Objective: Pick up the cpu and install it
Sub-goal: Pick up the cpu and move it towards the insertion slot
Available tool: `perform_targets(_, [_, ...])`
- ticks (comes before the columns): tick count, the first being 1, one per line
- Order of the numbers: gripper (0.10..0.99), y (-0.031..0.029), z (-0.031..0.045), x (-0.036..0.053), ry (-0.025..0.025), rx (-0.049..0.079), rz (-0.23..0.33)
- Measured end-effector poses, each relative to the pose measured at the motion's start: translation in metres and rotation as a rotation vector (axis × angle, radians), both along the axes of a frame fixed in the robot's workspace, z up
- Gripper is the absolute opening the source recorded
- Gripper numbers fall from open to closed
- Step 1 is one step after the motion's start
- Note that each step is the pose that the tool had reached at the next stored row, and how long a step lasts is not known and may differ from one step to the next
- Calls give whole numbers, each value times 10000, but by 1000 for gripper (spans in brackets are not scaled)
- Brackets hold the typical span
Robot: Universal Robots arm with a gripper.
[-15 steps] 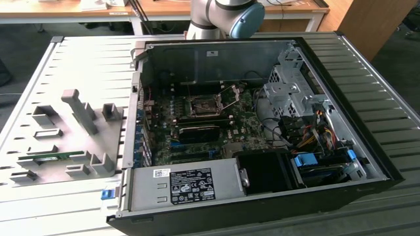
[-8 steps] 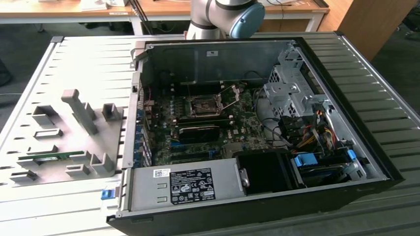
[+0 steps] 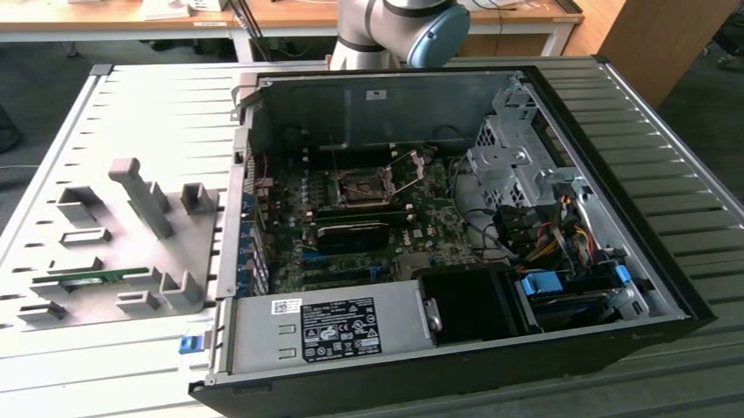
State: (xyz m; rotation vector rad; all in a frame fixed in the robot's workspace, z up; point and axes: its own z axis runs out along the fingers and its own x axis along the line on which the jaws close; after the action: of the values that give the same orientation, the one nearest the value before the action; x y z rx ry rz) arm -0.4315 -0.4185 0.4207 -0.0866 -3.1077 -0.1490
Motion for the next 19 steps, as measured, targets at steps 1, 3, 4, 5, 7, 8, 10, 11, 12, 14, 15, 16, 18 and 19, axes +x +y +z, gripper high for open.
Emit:
perform_targets(1, [541,0,0,17,-1,1,0])
perform_targets(3, [541,0,0,44,0,0,1])
perform_targets(4, [541,0,0,58,-1,0,0])
perform_targets(5, [541,0,0,72,-1,0,0])
perform_targets(7, [541,0,0,98,0,0,0])
perform_targets(8, [541,0,0,110,-1,0,0])
perform_targets(10, [541,0,0,142,0,0,0])
perform_targets(11, [541,0,0,158,0,0,0])
perform_targets(12, [541,0,0,176,-1,0,0])
perform_targets(14, [541,0,0,210,0,0,0])
perform_targets(15, [541,0,0,229,0,0,0])
perform_targets(16, [541,0,-1,248,-1,0,0])
perform_targets(18, [541,0,0,282,0,0,0])
perform_targets(19, [541,0,0,298,0,0,1])
